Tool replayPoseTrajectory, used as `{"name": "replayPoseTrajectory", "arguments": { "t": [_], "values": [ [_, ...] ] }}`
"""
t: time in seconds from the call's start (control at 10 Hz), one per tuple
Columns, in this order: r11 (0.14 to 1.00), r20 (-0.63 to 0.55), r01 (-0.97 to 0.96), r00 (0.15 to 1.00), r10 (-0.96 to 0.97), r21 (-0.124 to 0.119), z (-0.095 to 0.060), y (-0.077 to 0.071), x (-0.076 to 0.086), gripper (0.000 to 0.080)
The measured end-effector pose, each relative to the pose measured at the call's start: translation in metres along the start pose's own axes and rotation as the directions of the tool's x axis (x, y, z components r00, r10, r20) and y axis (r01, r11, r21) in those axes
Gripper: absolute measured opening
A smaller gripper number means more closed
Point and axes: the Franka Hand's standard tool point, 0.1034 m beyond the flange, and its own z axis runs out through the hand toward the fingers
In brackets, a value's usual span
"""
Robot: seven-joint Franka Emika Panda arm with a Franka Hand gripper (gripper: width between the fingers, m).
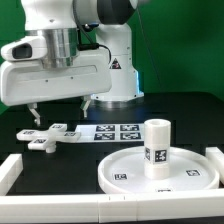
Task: Assemble round table
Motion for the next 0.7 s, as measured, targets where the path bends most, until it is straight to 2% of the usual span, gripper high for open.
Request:
{"name": "replayPoseTrajectory", "arguments": {
  "t": [0.2, 0.3, 0.5, 0.7],
  "values": [
    [1.0, 0.005, 0.006, 1.0, -0.005, -0.004, 0.003, 0.003, -0.009, 0.0649],
    [1.0, 0.008, 0.002, 1.0, -0.002, -0.011, 0.008, 0.006, -0.023, 0.0649],
    [1.0, 0.027, 0.016, 1.0, -0.016, 0.001, 0.016, 0.012, -0.045, 0.0649],
    [1.0, 0.039, 0.023, 0.999, -0.023, 0.009, 0.022, 0.016, -0.054, 0.0649]
  ]
}}
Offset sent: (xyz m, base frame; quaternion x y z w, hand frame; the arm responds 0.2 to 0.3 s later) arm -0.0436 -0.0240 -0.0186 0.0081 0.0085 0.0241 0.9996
